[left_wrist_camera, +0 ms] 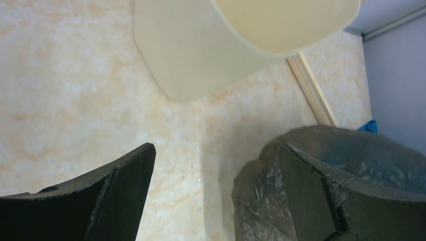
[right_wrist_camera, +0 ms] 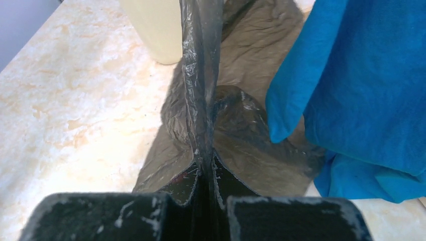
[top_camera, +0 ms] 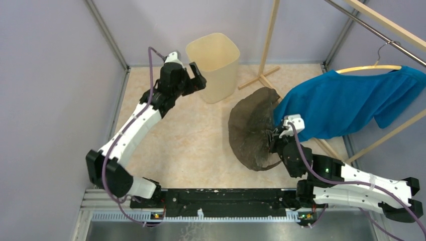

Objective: Put the trash bags into the trash bin

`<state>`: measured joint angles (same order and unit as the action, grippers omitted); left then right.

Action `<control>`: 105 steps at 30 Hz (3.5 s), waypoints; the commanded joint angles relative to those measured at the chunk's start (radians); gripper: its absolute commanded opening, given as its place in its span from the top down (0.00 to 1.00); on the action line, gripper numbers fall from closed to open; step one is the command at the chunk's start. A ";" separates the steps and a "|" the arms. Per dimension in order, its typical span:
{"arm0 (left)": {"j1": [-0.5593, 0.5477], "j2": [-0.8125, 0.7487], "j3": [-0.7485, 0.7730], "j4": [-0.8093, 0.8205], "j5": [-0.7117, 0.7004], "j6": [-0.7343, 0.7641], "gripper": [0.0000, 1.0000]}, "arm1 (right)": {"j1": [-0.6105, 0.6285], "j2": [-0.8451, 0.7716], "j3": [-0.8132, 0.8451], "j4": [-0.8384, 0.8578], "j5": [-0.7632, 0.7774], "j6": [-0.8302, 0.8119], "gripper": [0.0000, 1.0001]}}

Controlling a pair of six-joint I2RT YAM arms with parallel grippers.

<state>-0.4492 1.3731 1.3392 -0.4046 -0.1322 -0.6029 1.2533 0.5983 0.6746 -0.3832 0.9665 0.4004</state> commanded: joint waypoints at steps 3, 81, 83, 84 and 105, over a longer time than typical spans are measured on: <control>0.001 0.232 0.348 0.026 -0.207 0.011 0.02 | -0.011 0.032 0.023 0.036 -0.004 -0.065 1.00; -0.017 -0.524 -0.403 0.011 0.024 0.178 1.00 | -0.016 0.765 1.015 0.662 -0.589 -0.308 1.00; -0.020 -0.513 -0.396 0.016 0.042 0.158 1.00 | -0.017 0.758 1.008 0.671 -0.561 -0.345 1.00; -0.020 -0.509 -0.394 0.022 0.053 0.150 1.00 | -0.017 0.753 1.006 0.671 -0.549 -0.363 1.00; -0.020 -0.535 -0.398 0.008 0.024 0.172 0.49 | -0.095 0.585 0.699 0.628 -0.393 -0.386 1.00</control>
<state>-0.4656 0.8833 0.9298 -0.4084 -0.0738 -0.4438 1.1927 1.2560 1.4288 0.2302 0.4713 0.0181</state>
